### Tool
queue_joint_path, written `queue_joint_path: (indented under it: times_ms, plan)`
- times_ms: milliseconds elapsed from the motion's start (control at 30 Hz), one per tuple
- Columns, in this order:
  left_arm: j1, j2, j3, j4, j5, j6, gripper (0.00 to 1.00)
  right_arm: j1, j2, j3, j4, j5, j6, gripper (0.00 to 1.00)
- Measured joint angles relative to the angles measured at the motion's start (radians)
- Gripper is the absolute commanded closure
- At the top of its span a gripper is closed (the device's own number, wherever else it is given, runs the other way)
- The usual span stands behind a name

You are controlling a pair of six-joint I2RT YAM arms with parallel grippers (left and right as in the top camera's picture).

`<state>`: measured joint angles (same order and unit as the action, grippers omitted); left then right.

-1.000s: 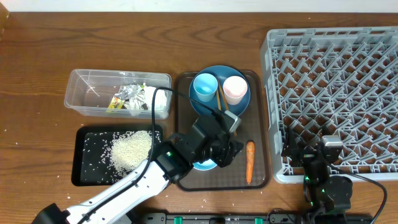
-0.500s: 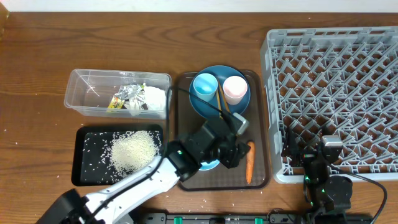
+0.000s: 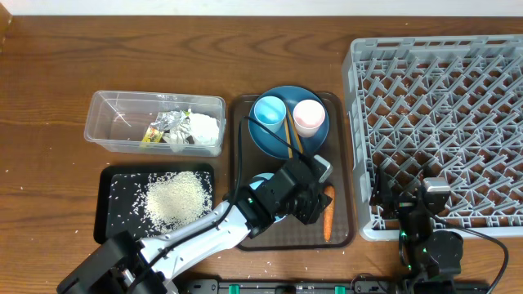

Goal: Sort waste into correct bins and load items into the dishwasher rack
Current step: 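Carry the blue bowl right and set it down on the brown tray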

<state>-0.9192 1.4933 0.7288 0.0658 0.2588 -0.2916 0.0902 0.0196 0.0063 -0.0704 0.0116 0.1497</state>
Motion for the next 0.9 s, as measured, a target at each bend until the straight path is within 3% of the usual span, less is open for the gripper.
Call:
queue_joint_path:
  times_ms: [433, 900]
  plan:
    - [-0.122, 0.011, 0.0, 0.01, -0.1, 0.0, 0.45, 0.0, 0.0, 0.0, 0.0, 0.0, 0.0, 0.01]
    - [-0.158, 0.193, 0.0, 0.133, -0.161, 0.0, 0.44, 0.0, 0.0, 0.0, 0.0, 0.0, 0.0, 0.01]
